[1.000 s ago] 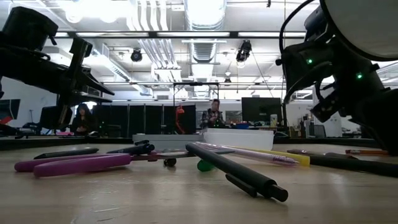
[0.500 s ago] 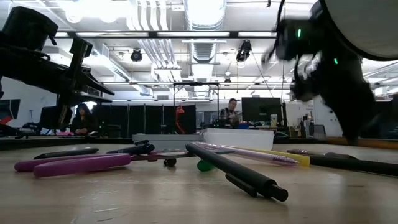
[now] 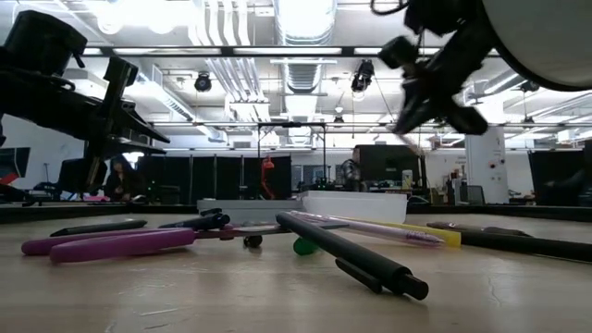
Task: Pick & place school supplies into a supply box
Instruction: Put the orange pencil into the gray supply box
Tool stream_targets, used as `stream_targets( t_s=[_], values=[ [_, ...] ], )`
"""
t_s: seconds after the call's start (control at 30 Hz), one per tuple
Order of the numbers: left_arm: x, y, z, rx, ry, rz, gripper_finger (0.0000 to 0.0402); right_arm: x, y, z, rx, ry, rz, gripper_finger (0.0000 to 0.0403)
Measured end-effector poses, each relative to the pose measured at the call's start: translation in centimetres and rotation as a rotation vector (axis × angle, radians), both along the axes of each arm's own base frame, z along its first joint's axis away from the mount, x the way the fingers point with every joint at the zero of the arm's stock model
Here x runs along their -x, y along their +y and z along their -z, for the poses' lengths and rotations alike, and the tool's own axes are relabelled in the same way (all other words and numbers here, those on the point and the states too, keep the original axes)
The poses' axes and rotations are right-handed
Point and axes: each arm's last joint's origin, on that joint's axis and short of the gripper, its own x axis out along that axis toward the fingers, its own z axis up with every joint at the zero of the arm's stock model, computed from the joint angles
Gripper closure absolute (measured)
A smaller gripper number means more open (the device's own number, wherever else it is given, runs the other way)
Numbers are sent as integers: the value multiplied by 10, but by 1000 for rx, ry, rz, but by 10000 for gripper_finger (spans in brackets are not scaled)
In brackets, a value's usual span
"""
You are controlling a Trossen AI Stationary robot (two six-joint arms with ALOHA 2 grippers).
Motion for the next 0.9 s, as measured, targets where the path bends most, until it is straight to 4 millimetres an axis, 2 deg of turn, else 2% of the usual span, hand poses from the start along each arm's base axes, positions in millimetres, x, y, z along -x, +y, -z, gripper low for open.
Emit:
stream_targets(
  t_s=[0.17, 0.47, 0.6, 0.9],
  values=[
    [0, 0, -1, 0, -2, 0, 350, -30, -35, 15, 20, -75, -10, 394],
    [-1, 0, -2, -1, -13, 0, 350, -98, -74, 37, 51, 70, -189, 394],
    [-1, 0, -3, 0, -14, 0, 350, -113, -85, 49, -28, 123, -224, 394],
    [-1, 0, -3, -1, -21, 0, 350, -127, -98, 76, -201, 144, -160, 394]
  ],
)
